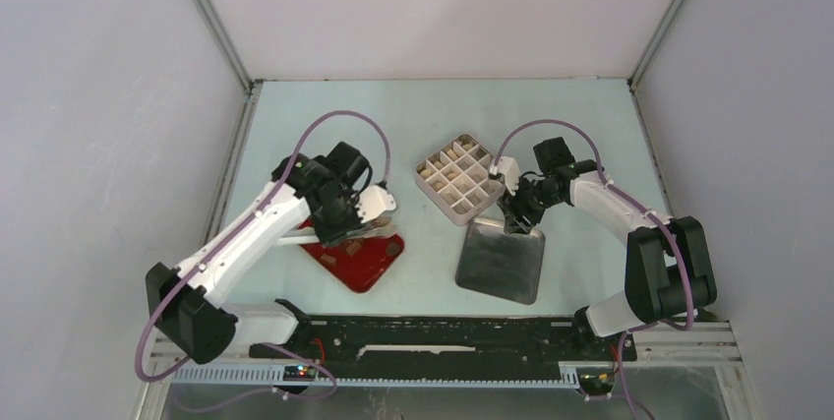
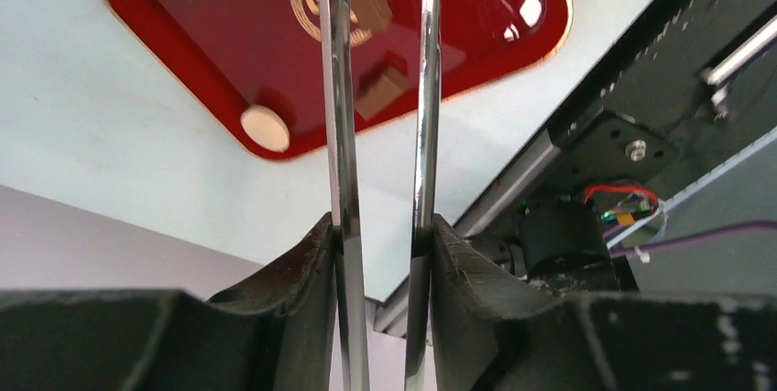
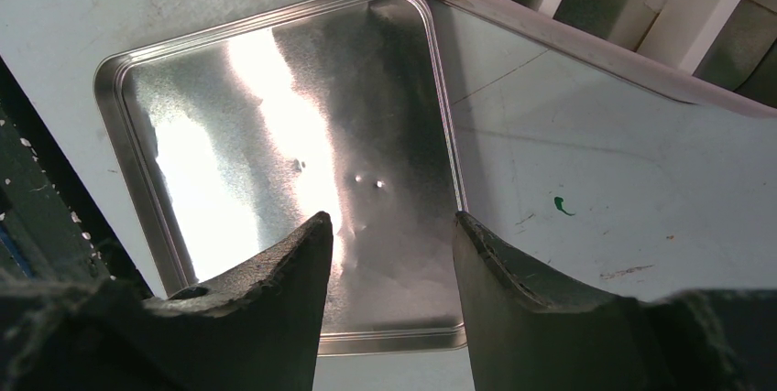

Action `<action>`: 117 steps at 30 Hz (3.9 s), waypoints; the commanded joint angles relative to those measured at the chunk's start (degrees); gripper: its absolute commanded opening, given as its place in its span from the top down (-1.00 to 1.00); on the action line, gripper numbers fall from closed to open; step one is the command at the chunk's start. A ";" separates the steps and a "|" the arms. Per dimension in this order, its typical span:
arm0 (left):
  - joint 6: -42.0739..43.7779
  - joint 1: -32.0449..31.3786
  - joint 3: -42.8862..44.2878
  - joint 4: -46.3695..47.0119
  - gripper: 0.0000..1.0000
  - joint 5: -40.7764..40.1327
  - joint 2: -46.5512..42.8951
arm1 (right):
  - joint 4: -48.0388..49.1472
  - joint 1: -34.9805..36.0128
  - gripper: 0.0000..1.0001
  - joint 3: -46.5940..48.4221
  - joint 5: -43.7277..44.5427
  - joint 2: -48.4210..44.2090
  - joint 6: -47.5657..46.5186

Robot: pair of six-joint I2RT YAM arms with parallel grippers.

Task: Pack the chocolate

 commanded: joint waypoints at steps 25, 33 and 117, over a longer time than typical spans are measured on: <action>-14.81 -1.46 35.90 26.55 0.67 16.13 37.61 | 0.54 -3.35 -0.07 2.22 0.16 -1.85 -0.30; -15.71 -2.20 36.52 24.74 0.55 13.25 39.60 | 0.47 -3.66 -0.07 2.20 -0.28 -1.94 -0.33; -1.55 26.47 -8.28 -0.20 0.08 -13.68 -2.01 | -0.53 3.84 -0.06 2.22 3.62 0.07 -2.50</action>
